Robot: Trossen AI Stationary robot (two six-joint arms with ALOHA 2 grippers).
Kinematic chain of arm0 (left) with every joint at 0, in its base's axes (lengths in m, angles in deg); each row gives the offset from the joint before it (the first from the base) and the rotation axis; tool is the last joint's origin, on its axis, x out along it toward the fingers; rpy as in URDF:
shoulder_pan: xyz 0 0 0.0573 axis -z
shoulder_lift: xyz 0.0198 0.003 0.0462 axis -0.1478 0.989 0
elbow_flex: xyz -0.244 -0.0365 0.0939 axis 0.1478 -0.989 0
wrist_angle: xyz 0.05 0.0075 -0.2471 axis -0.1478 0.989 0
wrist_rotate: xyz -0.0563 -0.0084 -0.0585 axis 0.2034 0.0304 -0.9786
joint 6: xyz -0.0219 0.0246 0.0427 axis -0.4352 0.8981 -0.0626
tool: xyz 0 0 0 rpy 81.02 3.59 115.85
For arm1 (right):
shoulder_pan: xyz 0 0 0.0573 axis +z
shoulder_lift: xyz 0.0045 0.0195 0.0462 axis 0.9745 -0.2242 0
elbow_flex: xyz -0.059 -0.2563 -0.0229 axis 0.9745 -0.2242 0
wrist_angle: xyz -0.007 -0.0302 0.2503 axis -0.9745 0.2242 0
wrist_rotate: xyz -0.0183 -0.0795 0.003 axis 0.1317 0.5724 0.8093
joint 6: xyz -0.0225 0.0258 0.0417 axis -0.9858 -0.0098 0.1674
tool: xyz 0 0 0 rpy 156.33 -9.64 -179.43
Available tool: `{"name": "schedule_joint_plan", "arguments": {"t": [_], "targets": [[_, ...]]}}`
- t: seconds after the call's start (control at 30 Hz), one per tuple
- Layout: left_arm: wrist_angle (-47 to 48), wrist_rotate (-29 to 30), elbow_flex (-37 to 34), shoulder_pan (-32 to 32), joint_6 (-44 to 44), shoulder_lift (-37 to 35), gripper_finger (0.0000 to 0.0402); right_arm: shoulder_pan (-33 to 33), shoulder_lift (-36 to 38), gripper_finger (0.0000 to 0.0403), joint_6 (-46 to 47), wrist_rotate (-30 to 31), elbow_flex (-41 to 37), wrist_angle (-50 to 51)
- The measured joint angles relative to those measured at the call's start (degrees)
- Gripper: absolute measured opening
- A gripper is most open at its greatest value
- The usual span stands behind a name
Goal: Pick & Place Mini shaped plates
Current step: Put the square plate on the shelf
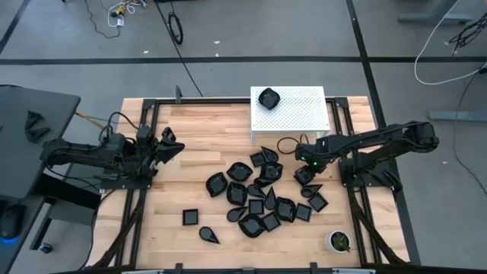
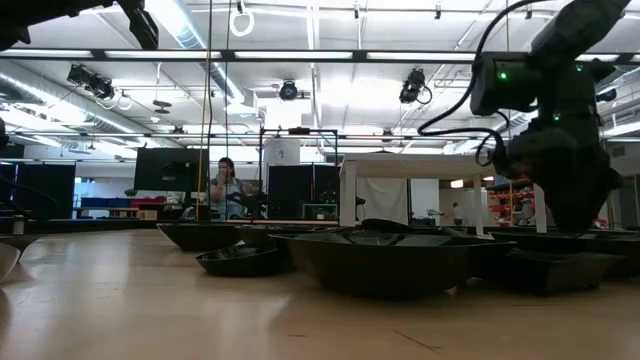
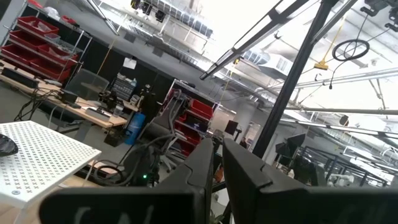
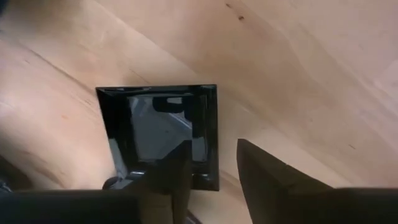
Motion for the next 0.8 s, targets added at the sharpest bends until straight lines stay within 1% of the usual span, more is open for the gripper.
{"name": "schedule_joint_plan", "arguments": {"t": [0.2,0.43,0.5,0.6,0.73,0.8], "targets": [[0.0,0.0,0.0,0.0,0.0,0.0,0.0042,0.0,0.0,0.0087,-1.0,0.3,-0.9,-1.4],[0.0,0.0,0.0,0.0,0.0,0.0,0.0042,0.0,0.0,0.0012,-2.5,0.8,-0.7,-1.9],[0.0,0.0,0.0,0.0,0.0,0.0,0.0042,0.0,0.0,0.0007,-3.2,0.8,0.2,-1.0],[0.0,0.0,0.0,0.0,0.0,0.0,0.0042,-0.3,0.3,0.0013,-4.3,0.9,3.8,2.8],[0.0,0.0,0.0,0.0,0.0,0.0,0.0042,-1.4,2.0,0.0004,-7.5,1.1,12.1,8.8],[0.0,0.0,0.0,0.0,0.0,0.0,0.0042,-2.4,3.3,0.0003,-9.7,1.1,16.7,10.0]]}}
